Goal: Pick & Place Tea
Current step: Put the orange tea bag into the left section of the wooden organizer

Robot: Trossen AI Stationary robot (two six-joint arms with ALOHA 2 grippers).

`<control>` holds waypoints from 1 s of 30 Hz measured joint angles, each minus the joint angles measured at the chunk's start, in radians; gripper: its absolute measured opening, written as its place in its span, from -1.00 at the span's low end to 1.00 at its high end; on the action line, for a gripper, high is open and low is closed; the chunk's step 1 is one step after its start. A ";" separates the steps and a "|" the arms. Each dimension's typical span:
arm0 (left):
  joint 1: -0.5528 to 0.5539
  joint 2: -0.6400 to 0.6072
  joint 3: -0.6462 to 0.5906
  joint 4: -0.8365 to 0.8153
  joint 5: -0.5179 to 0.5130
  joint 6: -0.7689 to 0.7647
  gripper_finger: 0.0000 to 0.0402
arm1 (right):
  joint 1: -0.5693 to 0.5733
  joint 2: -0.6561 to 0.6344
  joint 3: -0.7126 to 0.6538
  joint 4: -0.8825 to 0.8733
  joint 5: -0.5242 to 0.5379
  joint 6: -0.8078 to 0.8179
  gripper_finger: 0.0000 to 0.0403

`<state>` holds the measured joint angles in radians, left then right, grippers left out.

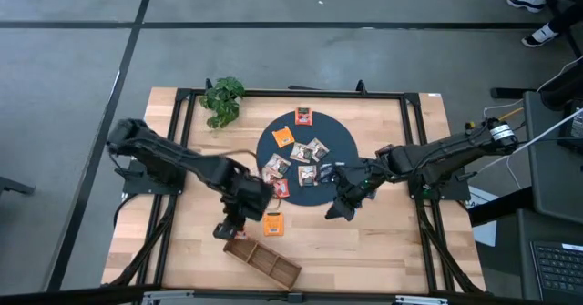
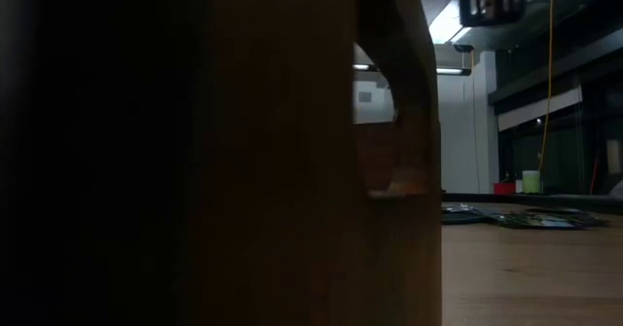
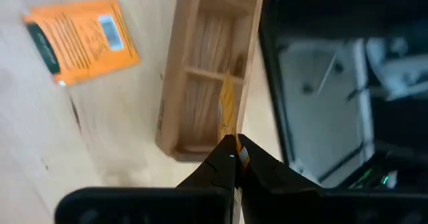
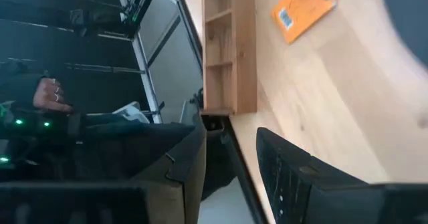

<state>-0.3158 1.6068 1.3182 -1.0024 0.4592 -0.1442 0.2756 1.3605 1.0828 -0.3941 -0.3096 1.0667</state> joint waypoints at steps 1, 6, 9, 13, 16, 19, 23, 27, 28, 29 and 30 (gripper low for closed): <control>-0.012 0.032 0.035 -0.047 -0.020 0.016 -0.99 | 0.010 0.000 0.000 0.000 0.001 0.003 -0.33; -0.063 0.165 0.193 -0.185 -0.101 0.084 -0.99 | 0.054 0.000 0.000 -0.002 0.042 0.006 -0.33; -0.091 0.226 0.268 -0.207 -0.121 0.104 -0.99 | 0.072 0.000 0.000 -0.002 0.054 0.024 -0.33; -0.109 0.287 0.325 -0.251 -0.147 0.143 -0.99 | 0.096 0.000 0.000 -0.004 0.055 0.044 -0.33; -0.110 0.329 0.337 -0.282 -0.184 0.180 -0.99 | 0.121 0.000 0.000 -0.019 0.058 0.055 -0.33; -0.116 0.362 0.339 -0.308 -0.211 0.220 -0.99 | 0.154 0.000 0.000 -0.054 0.097 0.082 -0.33; -0.130 0.397 0.339 -0.323 -0.236 0.252 -0.99 | 0.197 0.000 0.000 -0.077 0.138 0.112 -0.33; -0.140 0.403 0.339 -0.326 -0.244 0.250 -0.99 | 0.227 0.000 0.000 -0.089 0.181 0.134 -0.33; -0.141 0.403 0.339 -0.325 -0.250 0.243 -0.99 | 0.232 0.000 0.000 -0.091 0.187 0.135 -0.33; -0.141 0.403 0.339 -0.326 -0.253 0.238 -0.99 | 0.237 0.000 0.000 -0.091 0.197 0.136 -0.33; -0.141 0.403 0.339 -0.326 -0.254 0.236 -0.99 | 0.240 0.000 0.000 -0.091 0.206 0.136 -0.33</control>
<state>-0.4568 2.0094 1.6569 -1.3285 0.2054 0.0917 0.5160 1.3605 1.0824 -0.4853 -0.1031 1.2026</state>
